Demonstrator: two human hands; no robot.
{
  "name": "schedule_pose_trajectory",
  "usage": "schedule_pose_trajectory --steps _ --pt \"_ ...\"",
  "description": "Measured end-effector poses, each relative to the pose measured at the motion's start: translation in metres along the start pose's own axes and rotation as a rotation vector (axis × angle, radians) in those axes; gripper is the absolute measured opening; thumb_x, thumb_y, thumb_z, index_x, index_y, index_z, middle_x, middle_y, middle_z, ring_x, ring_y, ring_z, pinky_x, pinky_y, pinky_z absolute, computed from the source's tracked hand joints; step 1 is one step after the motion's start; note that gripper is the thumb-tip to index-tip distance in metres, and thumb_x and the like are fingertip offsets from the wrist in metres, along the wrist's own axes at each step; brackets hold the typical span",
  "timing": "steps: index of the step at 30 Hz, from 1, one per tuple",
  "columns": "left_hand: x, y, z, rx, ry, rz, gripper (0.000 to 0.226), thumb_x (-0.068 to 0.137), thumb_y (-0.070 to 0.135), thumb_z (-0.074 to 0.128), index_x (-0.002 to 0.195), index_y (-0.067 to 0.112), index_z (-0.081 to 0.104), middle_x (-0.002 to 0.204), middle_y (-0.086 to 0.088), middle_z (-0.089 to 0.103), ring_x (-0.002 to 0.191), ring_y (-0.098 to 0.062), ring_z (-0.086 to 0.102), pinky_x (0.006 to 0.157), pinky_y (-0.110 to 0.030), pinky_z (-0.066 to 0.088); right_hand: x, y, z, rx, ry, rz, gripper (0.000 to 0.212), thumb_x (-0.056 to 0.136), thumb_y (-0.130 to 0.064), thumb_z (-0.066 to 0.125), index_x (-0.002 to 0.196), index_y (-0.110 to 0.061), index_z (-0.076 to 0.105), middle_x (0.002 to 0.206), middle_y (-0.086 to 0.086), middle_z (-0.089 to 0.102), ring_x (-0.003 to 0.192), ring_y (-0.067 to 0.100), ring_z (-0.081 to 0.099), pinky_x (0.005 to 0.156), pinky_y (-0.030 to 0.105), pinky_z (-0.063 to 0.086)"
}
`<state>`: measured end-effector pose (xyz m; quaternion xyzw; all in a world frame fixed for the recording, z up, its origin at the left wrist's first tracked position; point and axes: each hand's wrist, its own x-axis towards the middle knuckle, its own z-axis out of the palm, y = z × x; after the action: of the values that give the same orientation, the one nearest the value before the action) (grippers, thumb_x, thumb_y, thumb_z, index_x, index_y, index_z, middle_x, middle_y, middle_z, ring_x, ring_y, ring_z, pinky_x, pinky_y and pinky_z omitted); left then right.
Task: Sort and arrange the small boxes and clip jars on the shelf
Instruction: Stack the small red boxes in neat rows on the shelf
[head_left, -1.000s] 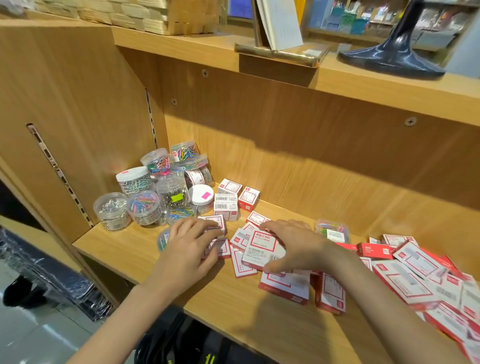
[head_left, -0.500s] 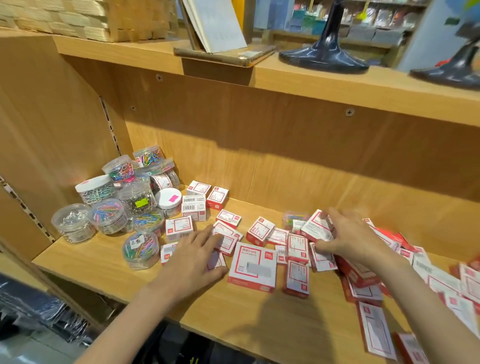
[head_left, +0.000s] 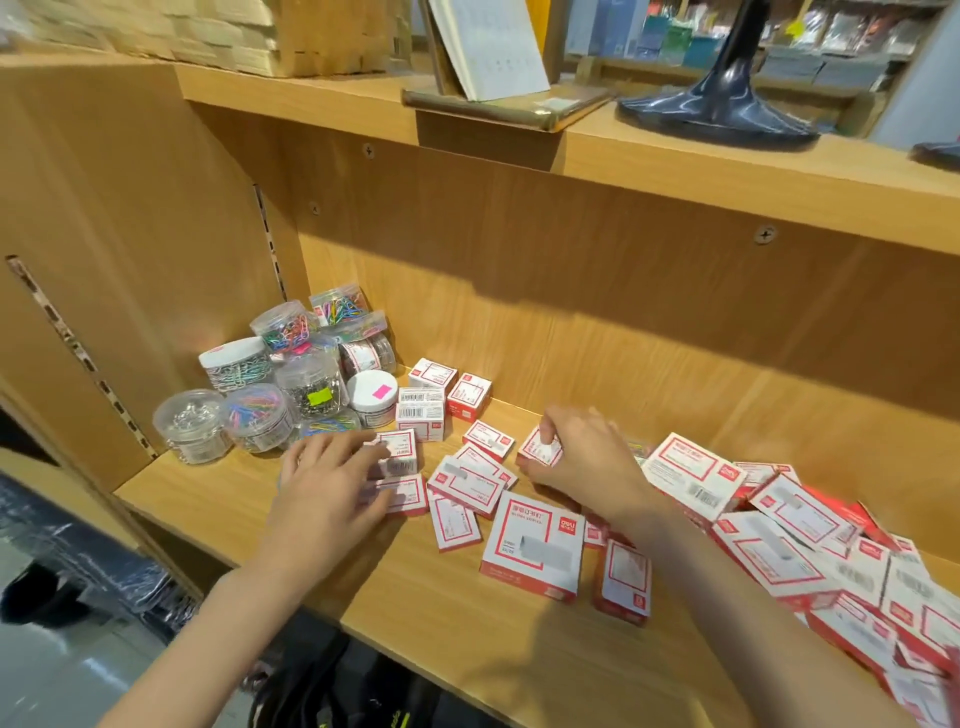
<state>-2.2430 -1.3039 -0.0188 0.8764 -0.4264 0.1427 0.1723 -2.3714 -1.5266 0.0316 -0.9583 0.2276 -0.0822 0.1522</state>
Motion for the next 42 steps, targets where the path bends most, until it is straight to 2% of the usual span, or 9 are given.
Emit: schedule_pose_trajectory --steps 4,8,10,13,18,23,27,35,42 --pt "0.003 -0.014 -0.004 0.019 -0.059 -0.014 0.036 0.075 0.048 0.055 0.093 0.02 0.069 0.102 0.002 0.065 0.096 -0.022 0.049 0.088 -0.038 0.025 0.046 -0.028 0.006 0.189 0.105 -0.046 0.028 0.082 -0.041 0.063 0.089 -0.022 0.043 0.088 -0.01 0.052 0.095 0.016 0.041 0.073 0.031 0.038" --pt "0.006 -0.022 -0.01 -0.016 -0.078 -0.051 0.024 0.077 0.033 0.072 0.097 0.019 0.069 0.107 0.002 0.064 0.103 -0.027 0.052 0.093 -0.041 0.025 0.093 -0.048 0.03 0.006 0.03 -0.275 0.028 0.089 -0.028 0.058 0.114 -0.018 0.049 0.135 0.0 0.046 0.122 0.02 0.033 0.1 0.035 0.033" --pt "0.005 -0.029 -0.011 -0.038 -0.086 -0.038 0.023 0.08 0.033 0.066 0.098 0.02 0.068 0.111 0.003 0.062 0.105 -0.025 0.05 0.092 -0.041 0.028 0.098 -0.053 0.038 0.07 0.027 -0.278 0.029 0.092 -0.019 0.054 0.12 -0.014 0.053 0.15 0.001 0.026 0.135 0.019 0.025 0.109 0.033 0.027" --pt "0.0 -0.034 -0.01 -0.104 -0.105 -0.028 0.039 0.082 0.051 0.043 0.098 0.025 0.066 0.119 0.005 0.057 0.109 -0.019 0.042 0.089 -0.045 0.035 0.081 -0.052 0.038 0.232 0.207 -0.194 0.027 0.093 -0.017 0.052 0.118 -0.015 0.06 0.147 0.001 0.031 0.136 0.016 0.025 0.113 0.035 0.023" --pt "-0.006 -0.034 -0.001 -0.103 -0.126 -0.008 0.045 0.074 0.062 0.042 0.097 0.031 0.065 0.121 0.002 0.055 0.112 -0.017 0.034 0.089 -0.049 0.038 0.036 -0.046 0.03 0.215 -0.062 -0.126 0.021 0.091 -0.026 0.055 0.108 -0.017 0.064 0.111 -0.004 0.06 0.107 0.012 0.05 0.09 0.027 0.04" --pt "-0.005 -0.029 0.004 0.009 -0.134 0.028 0.052 0.069 0.066 0.041 0.095 0.03 0.069 0.123 -0.002 0.055 0.114 -0.024 0.035 0.093 -0.05 0.036 0.02 -0.048 0.036 0.099 -0.375 -0.161 0.053 0.079 -0.042 0.067 0.127 -0.028 0.047 0.128 -0.008 0.047 0.117 0.013 0.035 0.101 0.034 0.032" --pt "-0.005 -0.032 0.003 0.057 -0.16 0.1 0.053 0.062 0.067 0.049 0.095 0.03 0.069 0.125 -0.005 0.054 0.115 -0.025 0.034 0.093 -0.044 0.021 0.014 -0.041 0.04 0.147 -0.33 -0.153 0.048 0.081 -0.031 0.068 0.124 -0.029 0.048 0.12 -0.01 0.047 0.115 0.011 0.038 0.097 0.028 0.035" --pt "-0.006 -0.03 0.0 0.047 -0.171 0.094 0.046 0.059 0.057 0.074 0.093 0.027 0.071 0.127 -0.006 0.055 0.116 -0.024 0.032 0.094 -0.042 0.018 0.024 -0.02 0.011 0.445 0.079 0.161 0.031 0.075 -0.019 0.075 0.097 -0.022 0.053 0.101 0.003 0.058 0.067 0.007 0.056 0.043 0.011 0.043" --pt "-0.002 -0.015 -0.006 -0.15 -0.036 0.003 0.056 0.073 0.06 0.042 0.099 0.016 0.065 0.121 -0.002 0.053 0.111 -0.017 0.038 0.091 -0.037 0.03 0.017 -0.02 0.006 0.321 -0.069 0.183 0.03 0.077 -0.028 0.073 0.099 -0.022 0.052 0.09 -0.003 0.056 0.059 0.003 0.054 0.042 0.015 0.038"
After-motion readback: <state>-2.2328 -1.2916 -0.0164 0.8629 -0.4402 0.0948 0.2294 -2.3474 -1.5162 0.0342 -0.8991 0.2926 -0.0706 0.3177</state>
